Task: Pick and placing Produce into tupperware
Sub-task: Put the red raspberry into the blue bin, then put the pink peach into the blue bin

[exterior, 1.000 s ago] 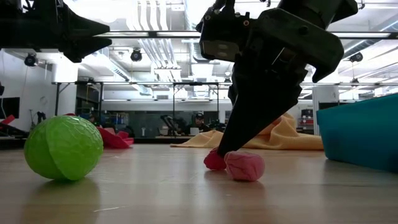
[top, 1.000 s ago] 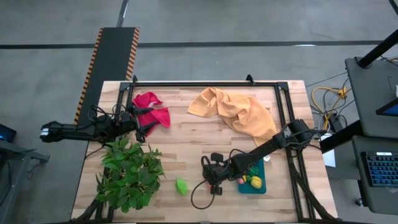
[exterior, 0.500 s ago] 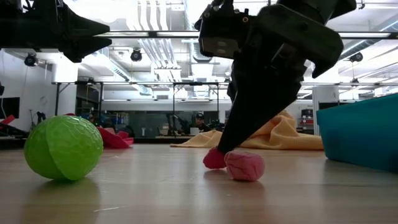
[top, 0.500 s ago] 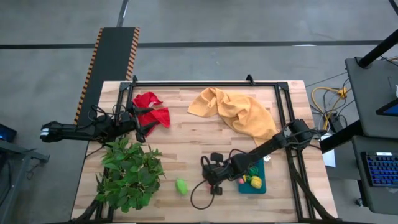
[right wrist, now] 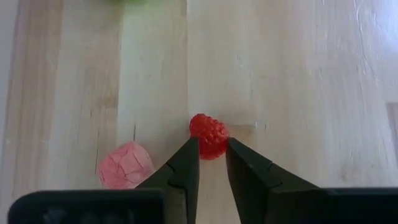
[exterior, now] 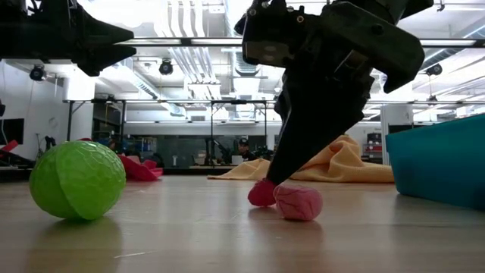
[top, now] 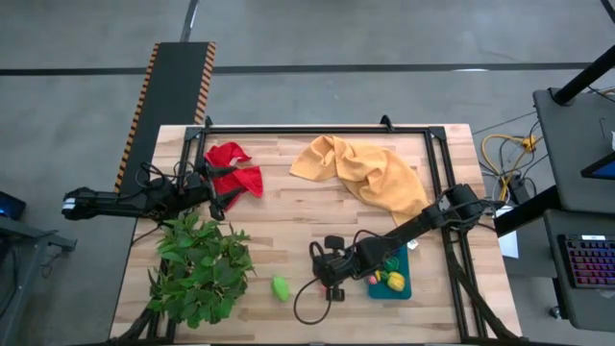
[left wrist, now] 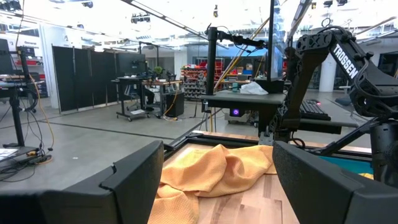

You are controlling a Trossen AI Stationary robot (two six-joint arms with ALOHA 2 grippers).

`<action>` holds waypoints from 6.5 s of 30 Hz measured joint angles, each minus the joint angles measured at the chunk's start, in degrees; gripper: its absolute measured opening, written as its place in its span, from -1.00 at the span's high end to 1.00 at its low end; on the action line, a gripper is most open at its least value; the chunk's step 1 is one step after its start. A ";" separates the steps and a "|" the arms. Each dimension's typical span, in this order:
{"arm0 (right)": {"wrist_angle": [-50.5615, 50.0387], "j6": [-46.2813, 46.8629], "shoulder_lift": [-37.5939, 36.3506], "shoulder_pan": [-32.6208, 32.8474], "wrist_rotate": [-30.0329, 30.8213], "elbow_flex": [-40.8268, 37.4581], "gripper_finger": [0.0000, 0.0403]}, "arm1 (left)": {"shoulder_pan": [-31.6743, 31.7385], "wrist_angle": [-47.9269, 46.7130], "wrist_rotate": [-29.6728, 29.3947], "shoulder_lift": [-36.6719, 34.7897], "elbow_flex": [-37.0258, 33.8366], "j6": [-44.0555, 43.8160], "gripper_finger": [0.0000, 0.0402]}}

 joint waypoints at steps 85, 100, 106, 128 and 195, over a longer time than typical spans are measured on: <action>-46.60 39.09 -18.73 13.27 15.25 -3.80 0.62 | -0.02 -0.03 -0.02 0.00 0.00 0.00 -0.43; -45.06 41.99 -18.73 13.46 12.04 -7.65 0.50 | -0.02 -0.01 0.00 0.00 0.00 0.00 -0.43; -44.84 42.38 -18.73 13.46 12.38 -7.65 0.30 | 0.00 -0.02 0.01 0.00 0.00 0.00 -0.43; -3.75 6.20 -24.85 15.87 23.25 -7.77 0.07 | 0.00 -0.03 0.00 0.00 -0.02 0.00 -0.43; 16.83 -0.11 -0.20 5.40 -0.53 -8.68 -0.11 | -0.02 -0.01 0.00 0.00 -0.04 0.02 -0.43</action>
